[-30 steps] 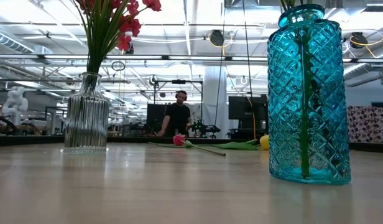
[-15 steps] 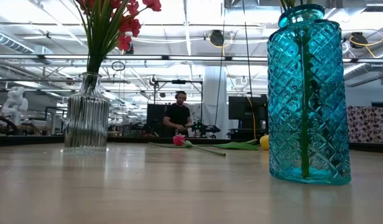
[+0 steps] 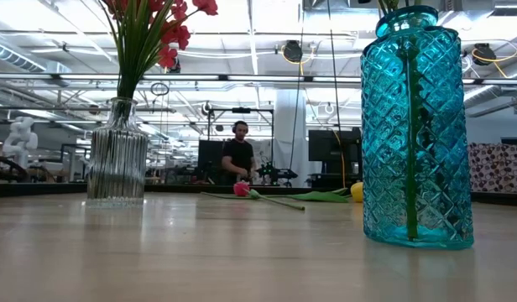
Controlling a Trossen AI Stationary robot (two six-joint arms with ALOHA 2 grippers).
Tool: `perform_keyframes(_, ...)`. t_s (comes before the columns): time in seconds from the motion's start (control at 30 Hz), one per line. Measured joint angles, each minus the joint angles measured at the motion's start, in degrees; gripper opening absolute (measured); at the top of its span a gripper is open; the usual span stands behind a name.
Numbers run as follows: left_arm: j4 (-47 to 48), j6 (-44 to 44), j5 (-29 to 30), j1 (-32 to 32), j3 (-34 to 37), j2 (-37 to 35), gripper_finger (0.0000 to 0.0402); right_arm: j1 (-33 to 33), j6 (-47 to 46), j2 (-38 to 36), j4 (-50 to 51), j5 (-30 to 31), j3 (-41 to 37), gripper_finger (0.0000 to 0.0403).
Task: Sort flowers into vase by color
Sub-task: Put the right red tulip into the transparent vase
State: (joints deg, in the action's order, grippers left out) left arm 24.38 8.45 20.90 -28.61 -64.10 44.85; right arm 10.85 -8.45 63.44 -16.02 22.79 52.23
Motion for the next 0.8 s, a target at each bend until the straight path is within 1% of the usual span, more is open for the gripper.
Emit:
perform_keyframes(0.13, 0.08, 0.07, 3.28, -2.35, 3.77, -1.13, 0.0009, 0.0, -0.47, 0.2, 0.38, -0.04, -0.02, 0.007)
perform_keyframes(0.3, -5.88, -2.57, 7.82, -4.92, 9.6, -4.17, 0.0008, 0.0, -2.09, 0.41, 0.83, -0.1, -0.02, 0.007)
perform_keyframes(0.5, -7.69, -2.94, 9.81, -6.85, 16.76, -10.26, 0.0008, 0.0, -3.12, 0.96, 0.73, -0.09, -0.02, 0.007)
perform_keyframes(0.8, -18.03, -7.92, 11.13, -7.9, 28.17, -19.48, 0.0008, 0.0, -3.12, 2.13, 0.51, -0.07, -0.02, 0.007)
